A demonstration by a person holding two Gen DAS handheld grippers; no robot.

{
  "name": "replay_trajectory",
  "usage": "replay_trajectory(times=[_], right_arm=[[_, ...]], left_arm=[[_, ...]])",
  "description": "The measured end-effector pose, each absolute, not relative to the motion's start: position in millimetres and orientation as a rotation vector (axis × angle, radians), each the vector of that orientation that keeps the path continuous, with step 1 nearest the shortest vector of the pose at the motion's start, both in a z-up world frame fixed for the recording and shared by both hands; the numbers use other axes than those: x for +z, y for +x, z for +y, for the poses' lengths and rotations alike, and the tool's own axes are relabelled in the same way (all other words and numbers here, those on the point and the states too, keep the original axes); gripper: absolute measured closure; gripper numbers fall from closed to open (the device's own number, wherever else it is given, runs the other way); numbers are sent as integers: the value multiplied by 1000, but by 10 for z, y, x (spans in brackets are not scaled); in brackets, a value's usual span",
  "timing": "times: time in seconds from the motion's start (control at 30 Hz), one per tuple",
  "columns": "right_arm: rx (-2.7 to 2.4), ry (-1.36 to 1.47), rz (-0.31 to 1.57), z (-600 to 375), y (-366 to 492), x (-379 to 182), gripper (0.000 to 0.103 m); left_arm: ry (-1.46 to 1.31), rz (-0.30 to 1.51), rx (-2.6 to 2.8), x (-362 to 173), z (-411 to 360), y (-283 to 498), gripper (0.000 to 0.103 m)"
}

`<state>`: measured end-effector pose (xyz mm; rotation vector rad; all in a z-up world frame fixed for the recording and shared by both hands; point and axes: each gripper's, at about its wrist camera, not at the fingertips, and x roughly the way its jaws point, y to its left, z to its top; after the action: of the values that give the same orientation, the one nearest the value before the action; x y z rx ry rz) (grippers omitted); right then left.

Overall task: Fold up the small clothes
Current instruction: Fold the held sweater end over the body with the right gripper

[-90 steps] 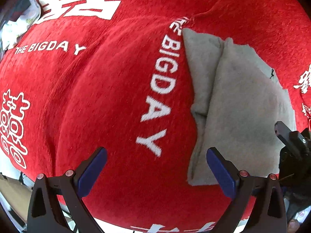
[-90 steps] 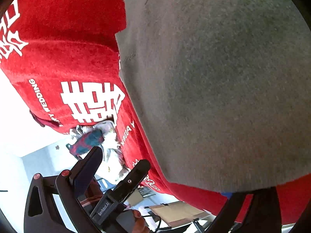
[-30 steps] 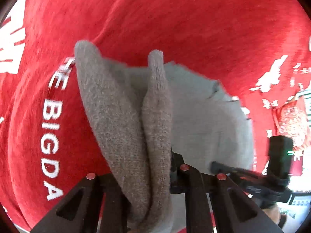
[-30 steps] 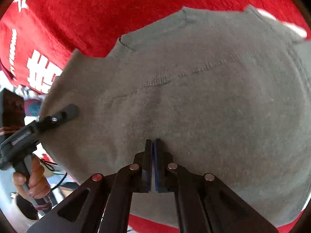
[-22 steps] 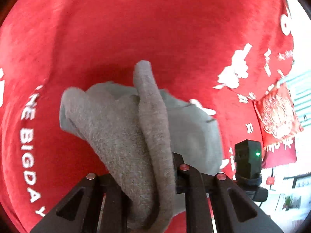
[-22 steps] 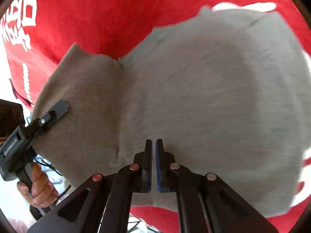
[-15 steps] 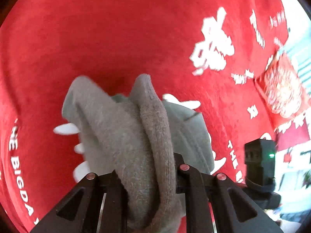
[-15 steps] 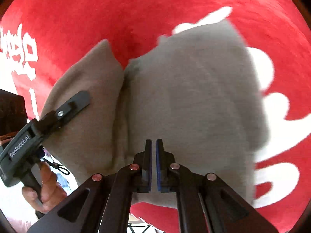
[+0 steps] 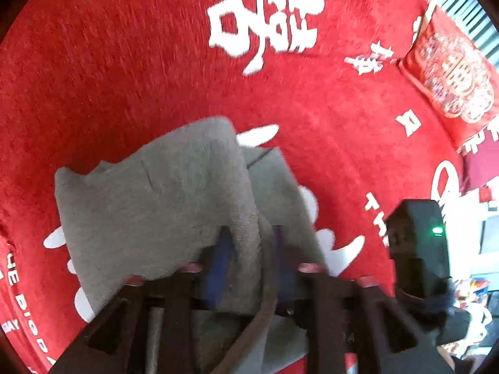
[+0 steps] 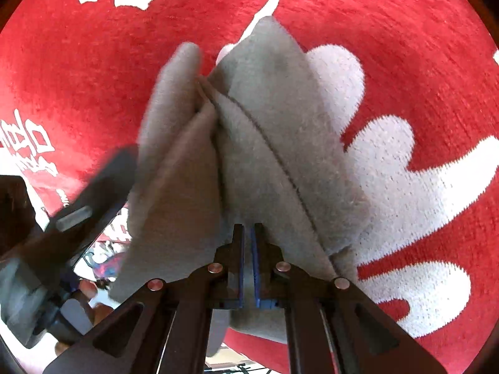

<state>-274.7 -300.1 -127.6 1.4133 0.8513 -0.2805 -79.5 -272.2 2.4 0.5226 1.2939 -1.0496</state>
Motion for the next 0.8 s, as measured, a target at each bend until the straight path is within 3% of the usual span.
replay_trajectory(times=[0.07, 0.2, 0.27, 0.43, 0.6, 0.67, 0.73, 0.8], right_arm=[[-283, 1430, 828, -3035, -2833, -1273, 81], [-266, 1552, 701, -3125, -3036, -1289, 53], [-252, 1628, 626, -3185, -3139, -1325, 45], [-182, 1788, 508, -3155, -3239, -1502, 40], [-119, 1716, 604, -3182, -2683, -1287, 32], [-137, 1621, 734, -3180, -2493, -1213, 36], [-165, 1480, 841, -3170, -2294, -1093, 83], [-204, 1270, 943, -3091, -2111, -853, 84]], left_arm=[[450, 1209, -1015, 212, -2595, -718, 3], [399, 1174, -982, 415, -2397, -531, 3], [393, 1184, -928, 433, -2224, -345, 3], [381, 1231, -764, 266, -1669, 89, 3], [367, 1299, -637, -33, -1169, 306, 3], [362, 1330, -613, -160, -1073, 297, 3], [361, 1340, -601, -234, -1029, 260, 3], [364, 1351, -601, -284, -996, 194, 3]])
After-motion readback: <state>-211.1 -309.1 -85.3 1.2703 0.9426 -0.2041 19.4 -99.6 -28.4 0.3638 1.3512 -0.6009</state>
